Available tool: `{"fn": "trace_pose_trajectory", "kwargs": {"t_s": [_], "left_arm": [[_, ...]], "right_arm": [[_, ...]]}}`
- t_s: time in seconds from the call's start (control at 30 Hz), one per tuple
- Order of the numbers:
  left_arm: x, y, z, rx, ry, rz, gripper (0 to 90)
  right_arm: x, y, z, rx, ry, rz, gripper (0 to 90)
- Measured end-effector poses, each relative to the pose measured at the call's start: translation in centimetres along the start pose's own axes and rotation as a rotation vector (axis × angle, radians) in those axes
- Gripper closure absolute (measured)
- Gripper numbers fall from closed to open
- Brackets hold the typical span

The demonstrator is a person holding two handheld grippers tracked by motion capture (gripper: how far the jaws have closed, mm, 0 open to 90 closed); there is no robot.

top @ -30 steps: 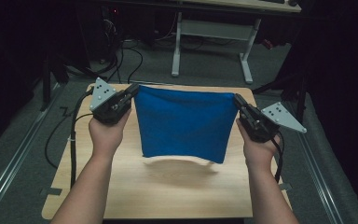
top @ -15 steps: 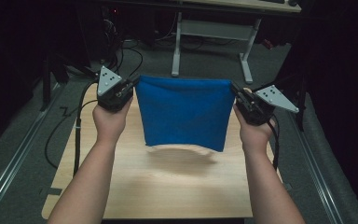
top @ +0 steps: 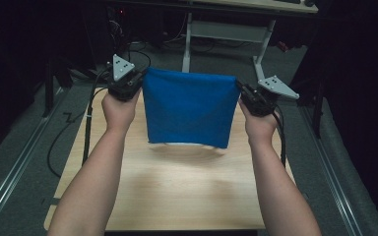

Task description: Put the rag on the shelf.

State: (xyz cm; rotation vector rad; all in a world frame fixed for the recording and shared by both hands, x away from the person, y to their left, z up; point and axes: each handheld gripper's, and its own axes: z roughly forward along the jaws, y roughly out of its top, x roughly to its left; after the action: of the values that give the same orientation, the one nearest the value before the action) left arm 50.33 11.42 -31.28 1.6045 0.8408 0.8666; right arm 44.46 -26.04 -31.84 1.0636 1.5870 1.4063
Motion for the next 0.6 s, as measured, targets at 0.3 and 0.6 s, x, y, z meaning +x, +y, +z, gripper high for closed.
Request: {"fn": "trace_pose_trajectory", "kwargs": {"t_s": [0.3,0.6], "left_arm": [[0.3,-0.5,2.1,0.061,0.006,0.017,88.2],[0.3,-3.8,5.0,0.187,-0.028,0.014,88.1]], "right_arm": [[-0.9,-0.5,2.1,0.059,-0.028,-0.023,89.0],[-2.2,-3.1,4.6,0.157,-0.046,-0.033,89.0]]}}
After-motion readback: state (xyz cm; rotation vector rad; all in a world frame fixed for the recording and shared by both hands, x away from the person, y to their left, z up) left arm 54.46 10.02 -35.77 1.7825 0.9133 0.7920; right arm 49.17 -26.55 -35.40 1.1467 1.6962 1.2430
